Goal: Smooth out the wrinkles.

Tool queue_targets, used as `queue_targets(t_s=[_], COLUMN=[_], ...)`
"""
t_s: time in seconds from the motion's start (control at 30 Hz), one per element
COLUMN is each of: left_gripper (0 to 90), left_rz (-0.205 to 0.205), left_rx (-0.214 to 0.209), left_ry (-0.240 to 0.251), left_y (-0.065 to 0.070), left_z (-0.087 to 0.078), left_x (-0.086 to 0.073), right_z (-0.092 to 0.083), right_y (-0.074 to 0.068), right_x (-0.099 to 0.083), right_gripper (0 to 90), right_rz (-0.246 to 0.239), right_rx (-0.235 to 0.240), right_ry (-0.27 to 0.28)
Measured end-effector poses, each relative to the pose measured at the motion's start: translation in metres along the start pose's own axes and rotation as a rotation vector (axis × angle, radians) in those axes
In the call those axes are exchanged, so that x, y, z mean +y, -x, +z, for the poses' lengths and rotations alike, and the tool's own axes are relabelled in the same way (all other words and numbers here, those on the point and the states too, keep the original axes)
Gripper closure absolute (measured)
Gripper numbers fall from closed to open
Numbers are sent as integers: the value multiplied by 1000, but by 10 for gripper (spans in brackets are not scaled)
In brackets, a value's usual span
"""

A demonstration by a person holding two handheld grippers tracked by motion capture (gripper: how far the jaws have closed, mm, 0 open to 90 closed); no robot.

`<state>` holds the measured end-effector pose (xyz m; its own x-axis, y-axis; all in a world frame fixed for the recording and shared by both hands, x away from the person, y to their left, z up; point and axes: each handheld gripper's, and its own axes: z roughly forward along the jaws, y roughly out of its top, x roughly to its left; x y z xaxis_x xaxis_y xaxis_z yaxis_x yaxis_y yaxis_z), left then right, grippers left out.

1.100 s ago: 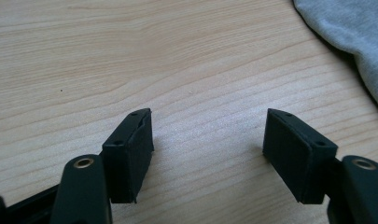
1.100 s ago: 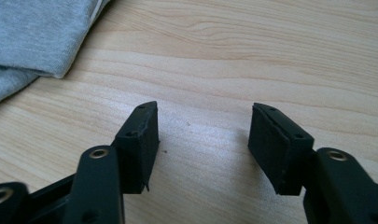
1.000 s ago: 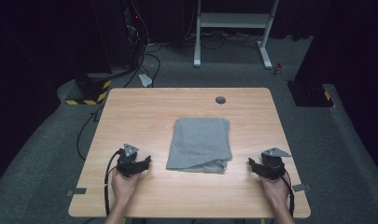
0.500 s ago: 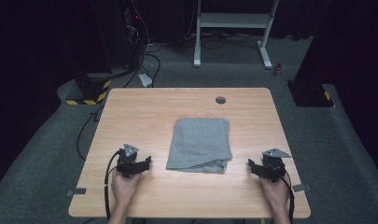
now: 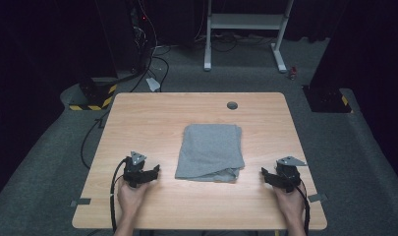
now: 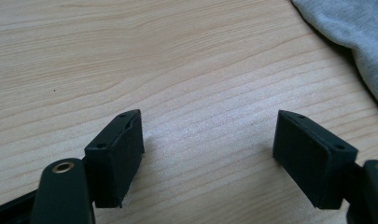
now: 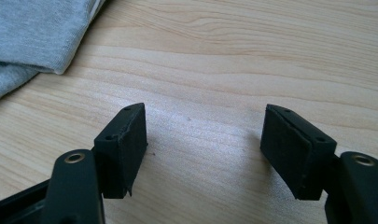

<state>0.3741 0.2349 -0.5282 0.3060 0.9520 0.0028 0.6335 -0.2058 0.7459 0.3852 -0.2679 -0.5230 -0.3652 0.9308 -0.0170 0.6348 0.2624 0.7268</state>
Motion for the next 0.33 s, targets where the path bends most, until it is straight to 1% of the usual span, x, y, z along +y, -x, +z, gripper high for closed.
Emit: queue_targets(t_s=[0.33], left_gripper=[233], left_rz=[4], left_rx=[-3], left_ry=[-3], left_y=[0], left_z=[0], left_x=[0], right_z=[0], right_y=[0], right_x=[0], right_gripper=[307], right_rz=[-1], right_rx=[2], right_ry=[-1])
